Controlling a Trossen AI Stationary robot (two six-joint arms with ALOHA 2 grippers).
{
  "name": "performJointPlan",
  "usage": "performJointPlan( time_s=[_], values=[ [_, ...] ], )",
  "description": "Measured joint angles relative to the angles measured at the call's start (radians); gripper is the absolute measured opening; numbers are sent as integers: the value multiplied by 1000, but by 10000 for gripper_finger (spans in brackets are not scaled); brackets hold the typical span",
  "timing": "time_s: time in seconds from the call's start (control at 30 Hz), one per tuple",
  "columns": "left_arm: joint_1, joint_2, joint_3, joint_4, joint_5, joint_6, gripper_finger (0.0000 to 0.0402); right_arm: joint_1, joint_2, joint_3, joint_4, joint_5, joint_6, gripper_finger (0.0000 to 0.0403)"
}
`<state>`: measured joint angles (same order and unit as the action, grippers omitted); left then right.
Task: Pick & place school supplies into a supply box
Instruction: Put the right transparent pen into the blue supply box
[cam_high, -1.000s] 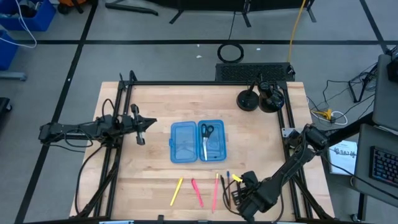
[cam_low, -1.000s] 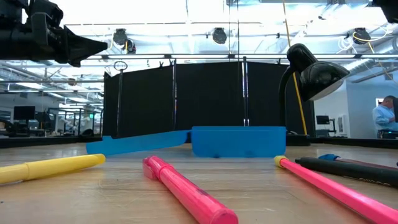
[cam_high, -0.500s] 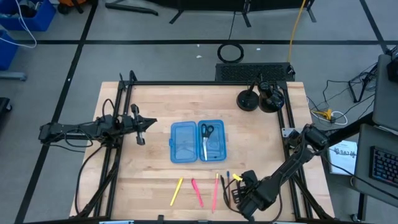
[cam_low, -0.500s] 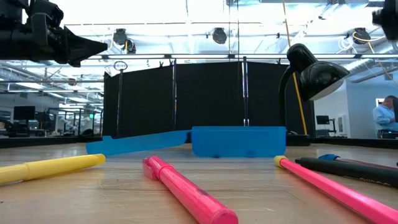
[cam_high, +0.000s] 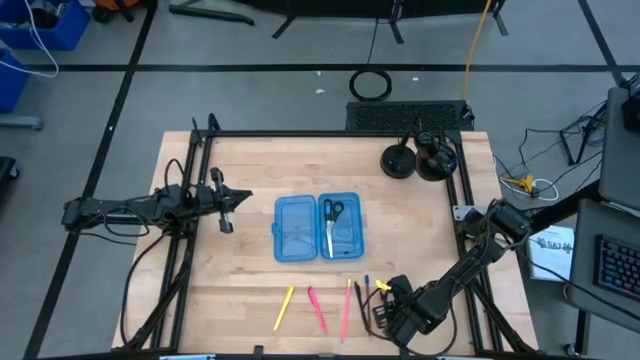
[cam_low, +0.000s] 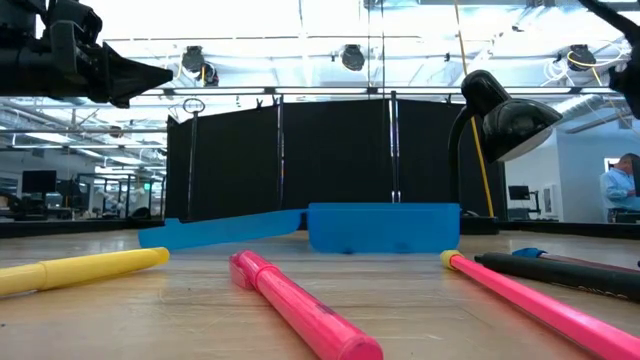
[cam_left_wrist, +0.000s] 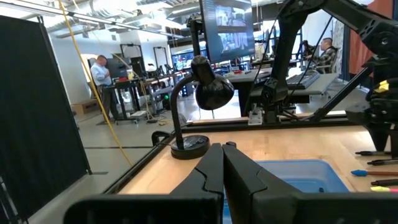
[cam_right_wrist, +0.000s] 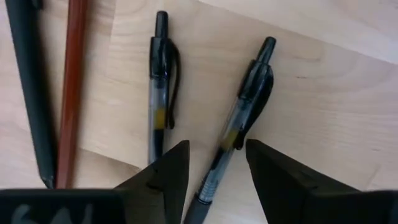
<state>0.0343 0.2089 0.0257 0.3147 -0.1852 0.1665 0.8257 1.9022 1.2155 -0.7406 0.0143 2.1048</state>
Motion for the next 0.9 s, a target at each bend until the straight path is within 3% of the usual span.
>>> performJointPlan(
  time_s=[0.37,0.67,0.9],
  values=[
    [0,0,0,0,0,0,6,32,1,-42,21,-82,-48,92],
    [0,0,0,-6,0,0,6,34,1,-80,23,-69,-114,19],
    [0,0,0,-7,0,0,6,20,-67,-80,62,-15,-146,19]
  ],
)
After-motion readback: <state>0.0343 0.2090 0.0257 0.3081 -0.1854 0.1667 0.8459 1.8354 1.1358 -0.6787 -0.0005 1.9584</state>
